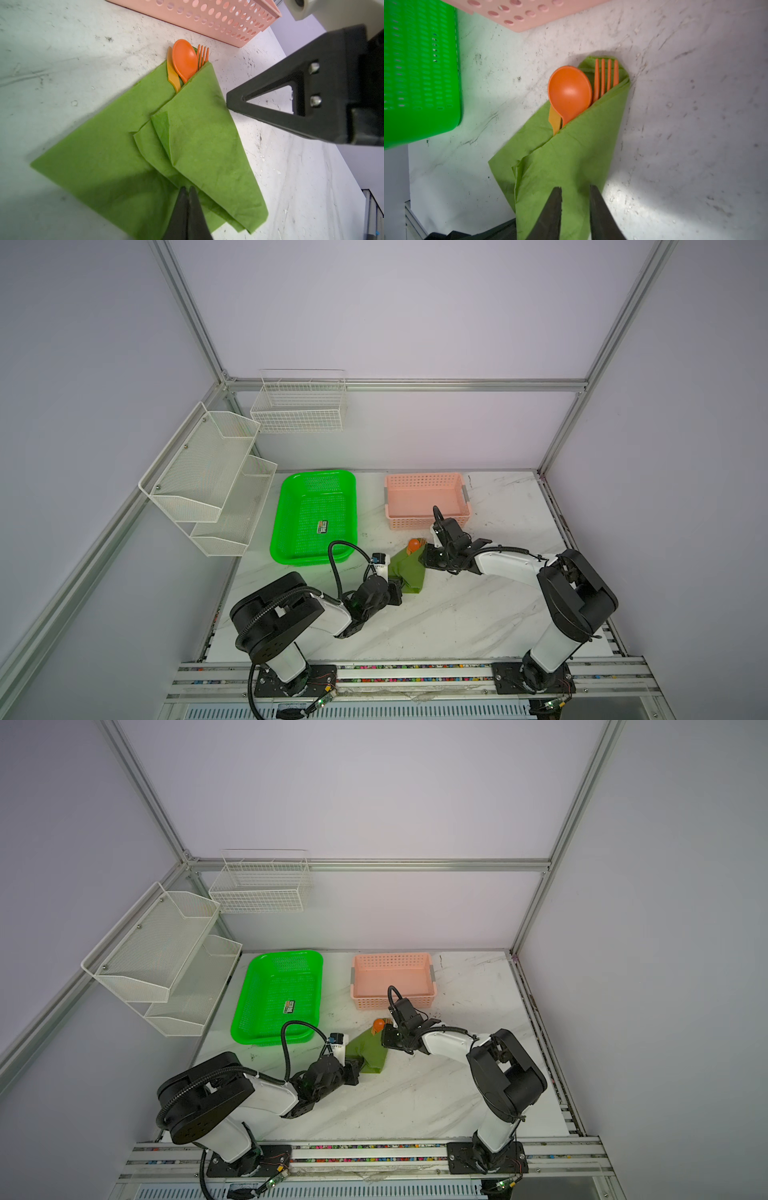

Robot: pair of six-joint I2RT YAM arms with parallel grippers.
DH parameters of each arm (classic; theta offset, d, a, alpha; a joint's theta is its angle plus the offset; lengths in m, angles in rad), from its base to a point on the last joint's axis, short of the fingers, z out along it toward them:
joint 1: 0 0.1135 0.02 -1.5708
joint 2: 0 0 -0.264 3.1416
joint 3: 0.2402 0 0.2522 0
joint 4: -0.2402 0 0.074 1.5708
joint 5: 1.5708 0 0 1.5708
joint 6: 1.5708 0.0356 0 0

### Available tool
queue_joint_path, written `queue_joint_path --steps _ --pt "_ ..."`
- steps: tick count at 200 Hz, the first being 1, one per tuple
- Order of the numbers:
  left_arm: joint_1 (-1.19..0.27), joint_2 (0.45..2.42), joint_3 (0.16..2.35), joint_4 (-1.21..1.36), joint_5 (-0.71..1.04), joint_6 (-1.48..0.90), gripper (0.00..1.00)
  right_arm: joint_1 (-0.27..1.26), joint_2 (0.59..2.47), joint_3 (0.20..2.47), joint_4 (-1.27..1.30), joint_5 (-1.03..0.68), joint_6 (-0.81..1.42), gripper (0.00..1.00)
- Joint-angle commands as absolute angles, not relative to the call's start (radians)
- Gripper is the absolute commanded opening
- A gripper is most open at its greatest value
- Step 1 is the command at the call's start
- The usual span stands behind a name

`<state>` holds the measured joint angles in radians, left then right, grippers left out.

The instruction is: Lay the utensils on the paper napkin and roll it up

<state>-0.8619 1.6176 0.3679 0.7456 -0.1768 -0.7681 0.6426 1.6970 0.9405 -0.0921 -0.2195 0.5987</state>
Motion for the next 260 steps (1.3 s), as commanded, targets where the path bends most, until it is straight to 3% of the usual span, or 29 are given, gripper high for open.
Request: queue_joint_path --steps 1,17,44,68,93,107,160,214,260 --pt "-0.843 1.573 0.362 0.765 -0.160 -0.777 0.00 0.663 1.727 0.963 -0.103 -0.212 0.596 0.24" --pt "-0.824 1.558 0.365 0.763 -0.133 -0.794 0.00 0.680 1.746 0.972 -0.097 -0.213 0.601 0.22" --pt "-0.792 1.519 0.364 0.756 -0.099 -0.814 0.13 0.699 1.772 0.982 -0.093 -0.210 0.604 0.20" --pt "-0.763 1.484 0.372 0.717 -0.073 -0.819 0.29 0.705 1.769 0.983 -0.106 -0.193 0.604 0.19" --pt "-0.731 1.472 0.377 0.685 -0.054 -0.833 0.55 0.706 1.763 0.983 -0.116 -0.183 0.601 0.19" --pt "-0.715 1.479 0.382 0.681 -0.034 -0.842 0.61 0.707 1.762 0.984 -0.117 -0.182 0.600 0.19" --pt "-0.678 1.561 0.468 0.647 0.048 -0.842 0.62 0.718 1.761 0.994 -0.121 -0.183 0.598 0.18" --pt "-0.663 1.585 0.508 0.661 0.077 -0.838 0.50 0.726 1.759 0.996 -0.123 -0.175 0.596 0.18" --pt "-0.655 1.543 0.494 0.664 0.080 -0.842 0.48 0.726 1.770 0.998 -0.128 -0.167 0.594 0.18"
